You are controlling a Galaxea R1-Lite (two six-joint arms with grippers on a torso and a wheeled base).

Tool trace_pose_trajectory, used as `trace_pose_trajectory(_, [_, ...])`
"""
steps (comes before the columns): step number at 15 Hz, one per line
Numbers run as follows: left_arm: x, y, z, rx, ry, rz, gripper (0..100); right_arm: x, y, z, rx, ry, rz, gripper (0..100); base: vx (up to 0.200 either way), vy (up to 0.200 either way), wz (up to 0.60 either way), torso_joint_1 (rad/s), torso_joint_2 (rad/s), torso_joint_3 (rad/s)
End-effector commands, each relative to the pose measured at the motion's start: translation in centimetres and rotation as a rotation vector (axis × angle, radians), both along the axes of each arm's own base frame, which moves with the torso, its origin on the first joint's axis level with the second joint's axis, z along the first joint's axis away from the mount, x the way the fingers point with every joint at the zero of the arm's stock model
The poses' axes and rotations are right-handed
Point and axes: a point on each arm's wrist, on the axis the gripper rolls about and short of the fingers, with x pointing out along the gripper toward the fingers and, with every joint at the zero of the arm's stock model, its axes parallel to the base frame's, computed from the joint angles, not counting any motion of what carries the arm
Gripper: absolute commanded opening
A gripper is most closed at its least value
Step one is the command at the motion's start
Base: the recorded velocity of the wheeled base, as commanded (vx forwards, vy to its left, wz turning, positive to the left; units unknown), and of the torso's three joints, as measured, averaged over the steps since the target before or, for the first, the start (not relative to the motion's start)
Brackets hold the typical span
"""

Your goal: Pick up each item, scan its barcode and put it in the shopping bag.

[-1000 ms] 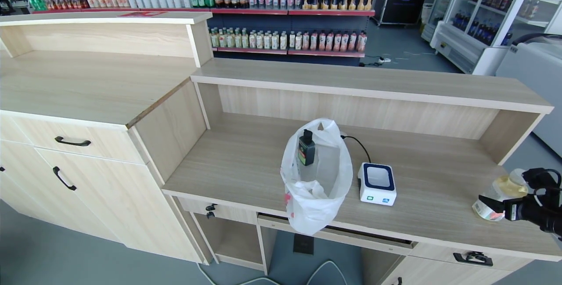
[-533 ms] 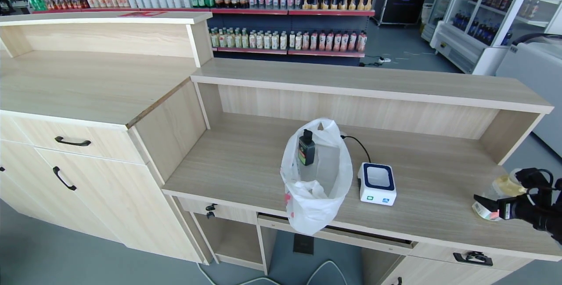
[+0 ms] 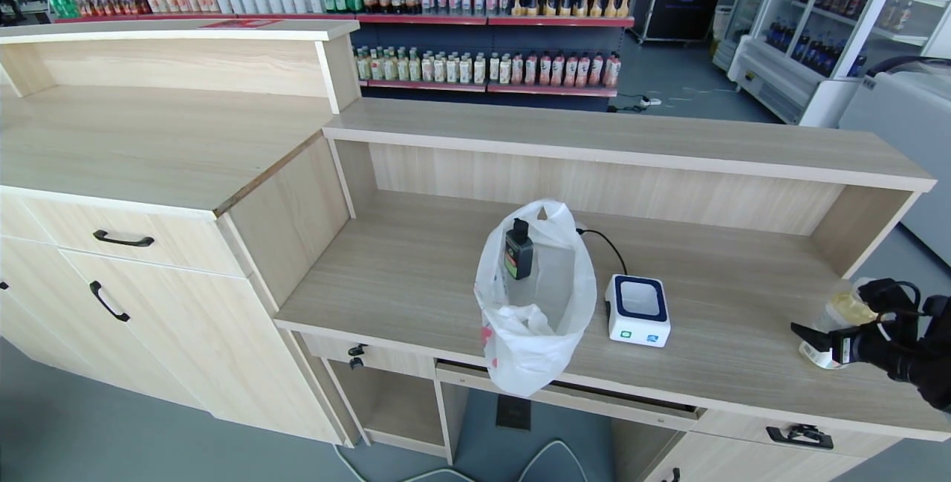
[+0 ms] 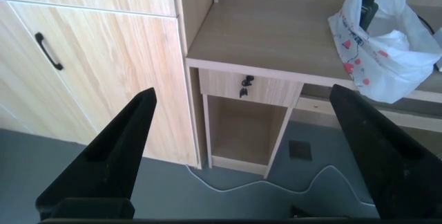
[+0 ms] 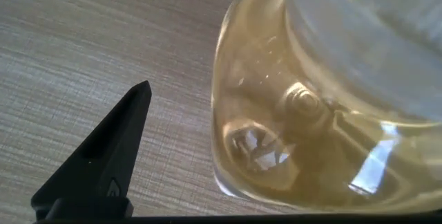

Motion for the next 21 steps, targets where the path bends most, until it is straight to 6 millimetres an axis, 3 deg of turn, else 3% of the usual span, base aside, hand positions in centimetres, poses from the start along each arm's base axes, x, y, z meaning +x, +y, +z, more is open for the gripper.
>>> trace_pose_trajectory(1, [0.0,0.0,0.0,0.0,0.0,0.0,100,0.4,0.2,-0.3,-0.002,-0.002,0.011,100,0.0,0.0,0.0,0.0,0.0,0.0])
trace_pose_trajectory(2, [0.0,0.0,0.0,0.0,0.0,0.0,100,0.7,0.2,-0.3,-0.007,-0.008,0.014,0,0.0,0.0,0.0,0.0,0.0,0.0])
trace_pose_trajectory(12, [0.0,0.0,0.0,0.0,0.0,0.0,100,2.4,1.0,0.7,-0.016,-0.05,0.044,0,0.0,0.0,0.0,0.0,0.0,0.0])
trace_pose_trajectory(14, [0.0,0.0,0.0,0.0,0.0,0.0,100,2.3,1.9,2.6,-0.002,-0.067,0.056,0,0.0,0.0,0.0,0.0,0.0,0.0])
trace_pose_trajectory(16, [0.0,0.0,0.0,0.0,0.0,0.0,100,1.8,4.8,7.9,0.144,-0.105,0.063,0,0.0,0.0,0.0,0.0,0.0,0.0])
trace_pose_trajectory(18, [0.0,0.0,0.0,0.0,0.0,0.0,100,0.6,8.5,14.7,0.338,-0.073,0.09,0,0.0,0.0,0.0,0.0,0.0,0.0])
trace_pose_trajectory(19, [0.0,0.0,0.0,0.0,0.0,0.0,100,-0.2,10.9,19.0,0.444,-0.053,0.137,0,0.0,0.0,0.0,0.0,0.0,0.0])
trace_pose_trajectory(20, [0.0,0.0,0.0,0.0,0.0,0.0,100,-0.6,11.9,20.6,0.476,-0.045,0.16,0,0.0,0.0,0.0,0.0,0.0,0.0])
trace_pose_trajectory(21, [0.0,0.0,0.0,0.0,0.0,0.0,100,-2.1,15.5,24.2,0.544,-0.033,0.237,0,0.0,0.0,0.0,0.0,0.0,0.0])
